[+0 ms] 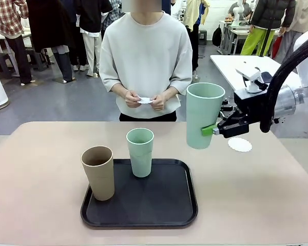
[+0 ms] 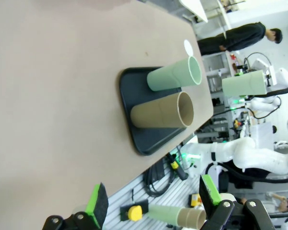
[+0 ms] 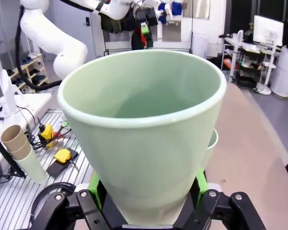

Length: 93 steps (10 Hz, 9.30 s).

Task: Place coasters on the table and set cups on them.
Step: Pick up one Reusable plastic cup and place it on a coaster set by the human, then take one Reusable plastic cup from the Flat Tray and place it on a coaster set by the human.

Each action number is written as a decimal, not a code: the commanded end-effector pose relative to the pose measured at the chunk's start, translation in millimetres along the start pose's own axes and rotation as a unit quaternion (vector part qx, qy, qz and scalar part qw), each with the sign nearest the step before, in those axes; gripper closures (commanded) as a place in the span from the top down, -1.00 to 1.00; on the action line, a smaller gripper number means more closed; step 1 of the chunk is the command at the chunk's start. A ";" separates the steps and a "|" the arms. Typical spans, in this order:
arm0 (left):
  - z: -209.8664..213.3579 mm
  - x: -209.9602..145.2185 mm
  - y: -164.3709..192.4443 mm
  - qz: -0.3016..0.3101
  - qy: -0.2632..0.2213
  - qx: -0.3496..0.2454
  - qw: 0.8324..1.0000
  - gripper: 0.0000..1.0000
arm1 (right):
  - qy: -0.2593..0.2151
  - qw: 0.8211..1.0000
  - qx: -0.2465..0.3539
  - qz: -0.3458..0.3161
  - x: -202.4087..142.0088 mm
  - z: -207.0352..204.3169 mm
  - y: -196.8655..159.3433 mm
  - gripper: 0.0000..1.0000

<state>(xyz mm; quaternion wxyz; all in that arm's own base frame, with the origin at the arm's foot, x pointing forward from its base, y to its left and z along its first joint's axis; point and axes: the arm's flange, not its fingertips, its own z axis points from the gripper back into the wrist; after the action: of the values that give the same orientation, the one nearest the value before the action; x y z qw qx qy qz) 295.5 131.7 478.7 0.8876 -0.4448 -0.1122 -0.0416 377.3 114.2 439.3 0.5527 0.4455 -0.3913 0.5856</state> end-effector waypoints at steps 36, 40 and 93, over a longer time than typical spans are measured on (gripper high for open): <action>0.5 0.1 -0.2 -0.003 -0.004 -0.003 1.000 1.00 | -0.004 1.000 -0.005 0.005 -208.1 223.1 -191.9 0.65; 0.5 0.1 -0.2 -0.003 -0.004 -0.003 1.000 1.00 | -0.006 1.000 -0.002 0.013 -216.0 212.4 -212.7 0.65; 0.5 0.1 -0.2 -0.003 -0.004 -0.003 1.000 1.00 | 0.418 0.792 -0.309 -0.321 45.2 172.9 -41.2 1.00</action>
<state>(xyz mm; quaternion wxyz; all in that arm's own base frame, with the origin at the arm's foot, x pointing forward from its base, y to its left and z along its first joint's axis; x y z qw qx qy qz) 295.8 131.3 478.9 0.8881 -0.4439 -0.1119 -0.0418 459.8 -58.9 534.9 0.9085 0.0227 -0.1405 0.3930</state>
